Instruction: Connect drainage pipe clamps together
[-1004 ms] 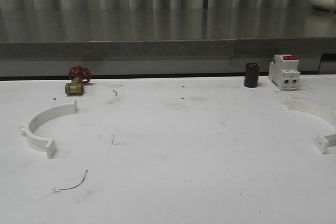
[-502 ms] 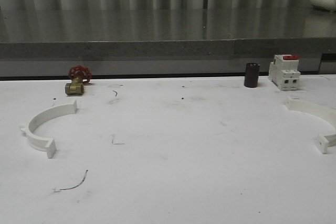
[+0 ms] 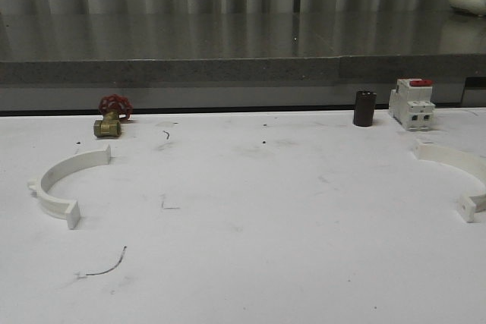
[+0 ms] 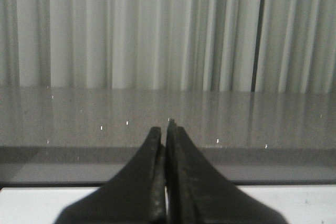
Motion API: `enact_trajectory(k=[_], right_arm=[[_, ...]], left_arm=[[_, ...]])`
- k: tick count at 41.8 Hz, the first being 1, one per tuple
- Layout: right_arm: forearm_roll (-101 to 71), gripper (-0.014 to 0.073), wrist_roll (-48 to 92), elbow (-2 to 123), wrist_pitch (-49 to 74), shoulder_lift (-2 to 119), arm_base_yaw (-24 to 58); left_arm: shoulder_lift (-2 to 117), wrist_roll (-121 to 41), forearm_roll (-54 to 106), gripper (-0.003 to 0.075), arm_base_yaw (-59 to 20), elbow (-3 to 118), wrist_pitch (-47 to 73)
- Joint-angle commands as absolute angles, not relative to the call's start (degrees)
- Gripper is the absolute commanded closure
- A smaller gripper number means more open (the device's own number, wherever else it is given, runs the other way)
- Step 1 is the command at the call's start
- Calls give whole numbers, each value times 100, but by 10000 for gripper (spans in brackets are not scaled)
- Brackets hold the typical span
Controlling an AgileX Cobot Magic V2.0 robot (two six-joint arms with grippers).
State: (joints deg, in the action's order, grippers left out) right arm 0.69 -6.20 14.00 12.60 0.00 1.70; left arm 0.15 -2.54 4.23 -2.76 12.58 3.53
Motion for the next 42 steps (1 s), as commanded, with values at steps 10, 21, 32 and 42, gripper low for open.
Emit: enact_trajectory(k=[10, 21, 32, 42], right_arm=[[289, 659, -621, 3420, 2419, 1507, 161], [289, 659, -621, 3673, 3282, 2986, 161], [213, 653, -621, 3673, 3646, 4152, 161], [213, 209, -621, 3673, 3801, 4453, 161]], left_arm=[[1415, -219, 421, 741, -265, 3515, 1907], [2724, -219, 421, 741, -265, 3716, 2784], [3807, -219, 508, 741, -265, 3716, 3188], [4240, -219, 508, 596, -265, 3716, 3152]])
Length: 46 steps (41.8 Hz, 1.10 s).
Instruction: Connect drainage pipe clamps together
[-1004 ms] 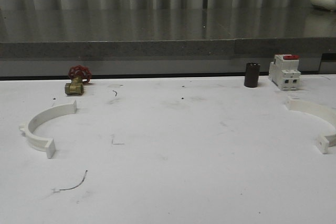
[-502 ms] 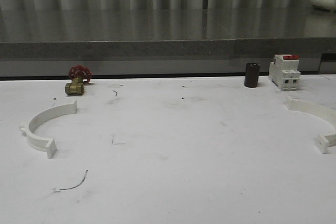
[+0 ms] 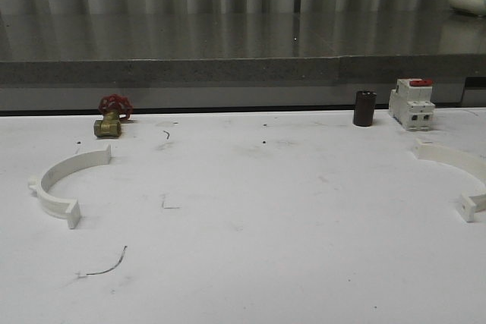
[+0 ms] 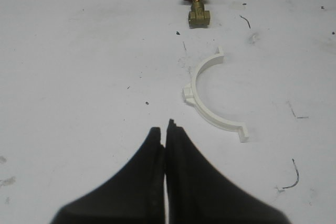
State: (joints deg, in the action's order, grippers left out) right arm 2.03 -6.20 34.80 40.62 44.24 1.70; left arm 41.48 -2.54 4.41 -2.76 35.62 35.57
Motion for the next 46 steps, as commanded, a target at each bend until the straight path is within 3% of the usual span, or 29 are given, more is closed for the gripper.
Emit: enact_trajectory(k=[1, 5, 9, 26, 46], right_arm=[[213, 173, -621, 3673, 3801, 4453, 161], [213, 132, -621, 3673, 3806, 4453, 161], [213, 138, -621, 3673, 3806, 4453, 161], [213, 138, -621, 3673, 3806, 4453, 161], [213, 138, -621, 3673, 3806, 4453, 161]], left_arm=[[4265, -219, 508, 556, -265, 3716, 3124], [4394, -219, 508, 347, -265, 3716, 2957], [4556, -219, 686, 245, -265, 3716, 2817], [6606, -514, 576, 239, -1229, 4694, 3166], [9026, -504, 943, 239, -1210, 5741, 3120]])
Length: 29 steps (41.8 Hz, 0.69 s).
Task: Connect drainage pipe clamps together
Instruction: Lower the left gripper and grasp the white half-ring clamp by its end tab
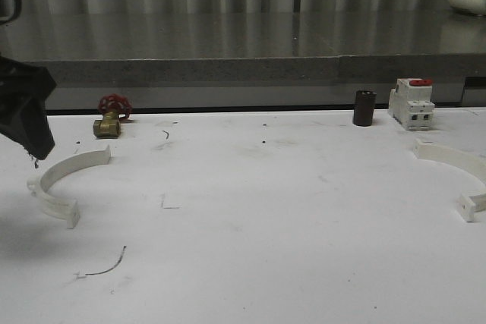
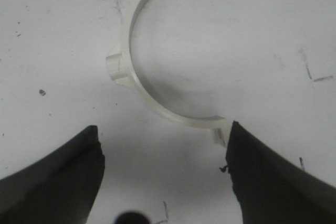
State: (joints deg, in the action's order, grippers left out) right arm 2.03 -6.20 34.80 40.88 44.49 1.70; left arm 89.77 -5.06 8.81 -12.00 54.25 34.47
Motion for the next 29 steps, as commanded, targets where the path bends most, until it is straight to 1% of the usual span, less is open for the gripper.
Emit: enact_trajectory(k=[1, 9, 17, 29], right_arm=[[213, 138, -621, 3673, 3806, 4453, 161], [213, 138, -621, 3673, 3806, 4453, 161], [213, 138, -621, 3673, 3806, 4453, 161], [213, 138, -621, 3673, 3806, 4453, 161]], left_arm=[[9098, -504, 943, 239, -1196, 5781, 3120], [9714, -504, 1010, 246, -1072, 6331, 3270], [10307, -504, 1010, 299, -965, 6863, 3694], [10753, -463, 983, 300, -950, 7108, 3925]])
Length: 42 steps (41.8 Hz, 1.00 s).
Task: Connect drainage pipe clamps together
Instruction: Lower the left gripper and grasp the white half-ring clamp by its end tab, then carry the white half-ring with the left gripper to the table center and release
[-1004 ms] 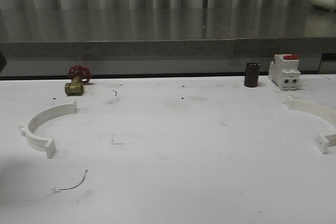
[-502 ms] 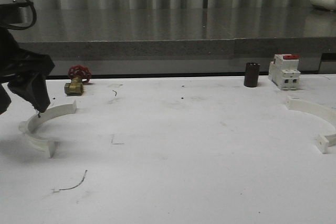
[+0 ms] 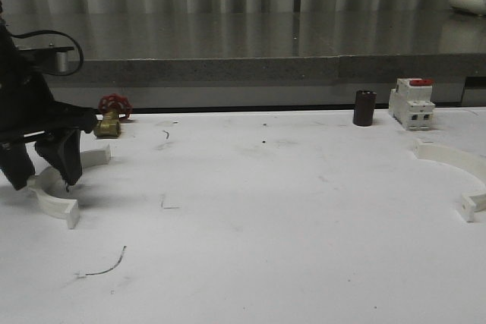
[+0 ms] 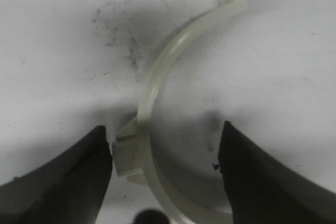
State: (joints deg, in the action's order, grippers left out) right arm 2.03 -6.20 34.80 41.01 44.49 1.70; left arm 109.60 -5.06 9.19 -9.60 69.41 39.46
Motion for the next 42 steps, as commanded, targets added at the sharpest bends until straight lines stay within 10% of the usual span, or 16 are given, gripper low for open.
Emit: enact_trajectory(k=[1, 20, 42], right_arm=[[213, 138, -621, 3673, 3806, 4453, 161], [213, 138, -621, 3673, 3811, 4453, 161], [213, 138, -621, 3673, 3821, 4453, 161]], left_arm=[[10764, -463, 983, 300, -950, 7108, 3953], [10780, -463, 993, 597, -950, 7108, 3983], [10338, -463, 1003, 606, -1150, 7385, 4492]])
